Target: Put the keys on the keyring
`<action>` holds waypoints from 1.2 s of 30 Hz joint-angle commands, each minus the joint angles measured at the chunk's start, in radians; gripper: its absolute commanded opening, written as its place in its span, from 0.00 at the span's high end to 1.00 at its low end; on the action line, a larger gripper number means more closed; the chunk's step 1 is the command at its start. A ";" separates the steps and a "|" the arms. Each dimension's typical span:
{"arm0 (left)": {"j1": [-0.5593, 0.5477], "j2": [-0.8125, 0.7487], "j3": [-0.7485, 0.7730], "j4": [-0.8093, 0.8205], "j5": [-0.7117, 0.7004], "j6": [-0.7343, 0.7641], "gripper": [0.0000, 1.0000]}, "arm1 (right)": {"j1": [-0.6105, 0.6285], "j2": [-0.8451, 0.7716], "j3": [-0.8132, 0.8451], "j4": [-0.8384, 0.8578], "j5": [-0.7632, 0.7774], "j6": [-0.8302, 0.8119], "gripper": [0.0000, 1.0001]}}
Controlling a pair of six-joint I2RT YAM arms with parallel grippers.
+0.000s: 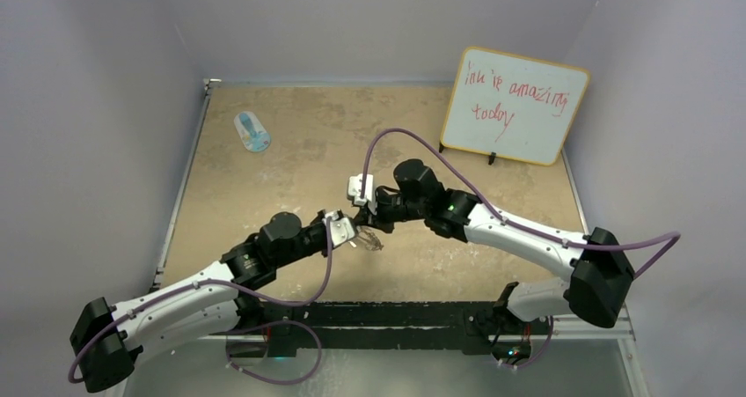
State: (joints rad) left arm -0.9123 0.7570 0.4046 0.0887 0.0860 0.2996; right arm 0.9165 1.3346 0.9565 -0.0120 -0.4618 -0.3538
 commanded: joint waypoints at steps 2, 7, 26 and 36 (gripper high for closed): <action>-0.001 -0.038 -0.021 -0.028 -0.010 0.015 1.00 | -0.017 -0.045 -0.012 0.071 -0.003 0.034 1.00; -0.002 -0.041 -0.025 -0.030 -0.032 0.009 1.00 | -0.051 -0.034 -0.027 0.086 -0.038 0.045 1.00; -0.001 -0.051 -0.036 -0.005 -0.060 -0.004 1.00 | -0.125 0.077 -0.105 0.189 -0.164 0.037 1.00; -0.001 -0.053 -0.035 -0.001 -0.060 -0.003 1.00 | -0.130 0.133 -0.118 0.260 -0.185 0.040 1.00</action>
State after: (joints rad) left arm -0.9123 0.7166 0.3717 0.0776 0.0330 0.3019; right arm 0.8013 1.4509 0.8597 0.2039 -0.6579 -0.2996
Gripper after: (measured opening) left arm 0.008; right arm 0.005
